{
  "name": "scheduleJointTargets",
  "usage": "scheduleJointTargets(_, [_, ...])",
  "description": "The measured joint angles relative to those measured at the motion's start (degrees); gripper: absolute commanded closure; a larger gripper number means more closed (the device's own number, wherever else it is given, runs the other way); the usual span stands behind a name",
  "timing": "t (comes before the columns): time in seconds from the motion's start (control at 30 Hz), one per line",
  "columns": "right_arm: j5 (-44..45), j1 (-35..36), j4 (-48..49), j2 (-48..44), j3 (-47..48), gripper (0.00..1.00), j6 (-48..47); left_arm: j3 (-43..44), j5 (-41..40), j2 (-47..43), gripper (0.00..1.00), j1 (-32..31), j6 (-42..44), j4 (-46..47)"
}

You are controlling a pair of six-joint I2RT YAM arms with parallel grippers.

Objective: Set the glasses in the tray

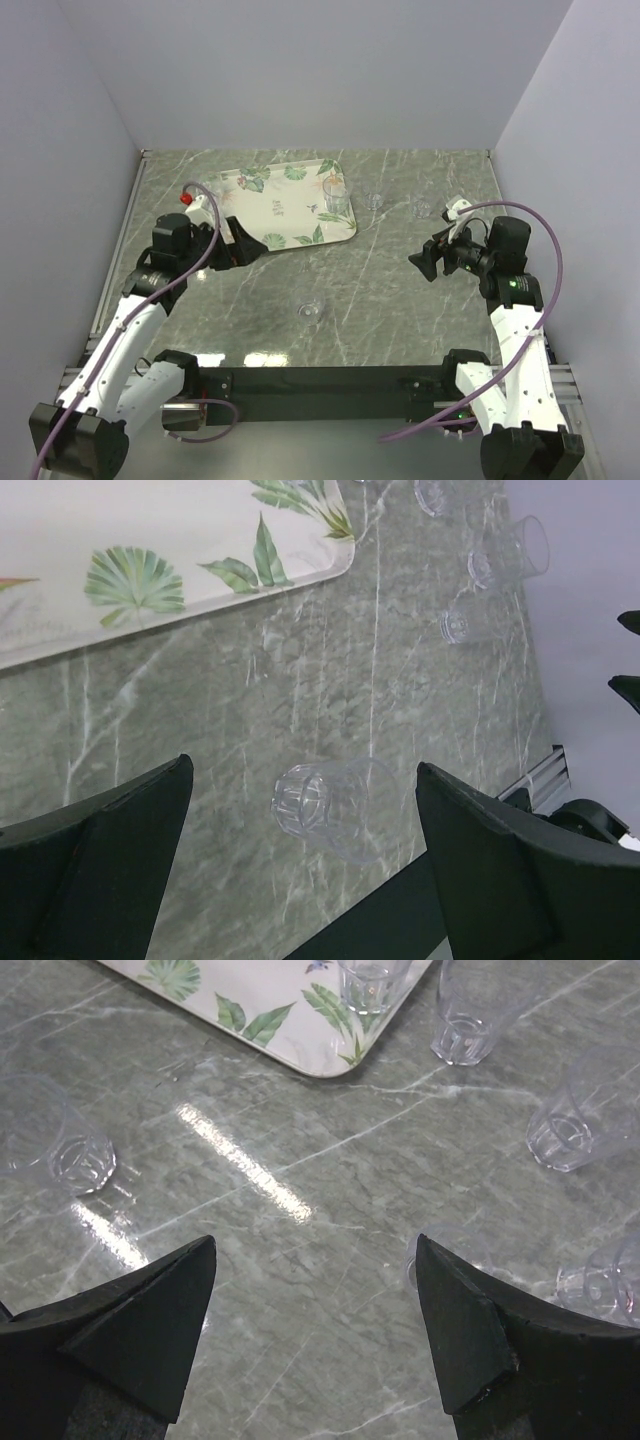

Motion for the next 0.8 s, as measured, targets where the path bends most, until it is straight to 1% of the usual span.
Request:
scheduleJointTargets(0.1, [-0.11,-0.09,-0.09,0.09,-0.2,0.13,0.0,-0.42,-0.24,0.83,0.01,-0.98,-0.98,-0.02])
scheduleJointTargets(0.23, [-0.28,-0.09,-0.07,0.11,-0.2,0.13,-0.02,-0.42,-2.62,3.26,0.01,-3.89,-2.19,0.44])
scheduleJointTargets(0.3, [-0.28,-0.09,-0.07,0.11,-0.2,0.13,-0.02,-0.39,-4.28,5.22,0.0,-5.79,-2.62,0.5])
scheduleJointTargets(0.5, [-0.28,-0.13,-0.07,0.11,-0.22,0.13,-0.02,1.25,-9.66,12.07,0.04,-12.9,-3.52,-0.96])
scheduleJointTargets(0.6, [-0.28,-0.24,-0.07,0.09,-0.22,0.13,-0.02,2.38,-11.54,14.14,0.09,-17.14,-3.54,-2.12])
scheduleJointTargets(0.63, [-0.28,-0.33,-0.07,0.09,-0.22,0.13,-0.02,2.49,-12.0,14.43,0.14,-18.34,-3.56,-2.29])
scheduleJointTargets(0.8, [-0.31,-0.37,-0.09,0.09,-0.22,0.13,-0.02,2.51,-13.66,15.34,0.22,-22.53,-4.68,-4.26])
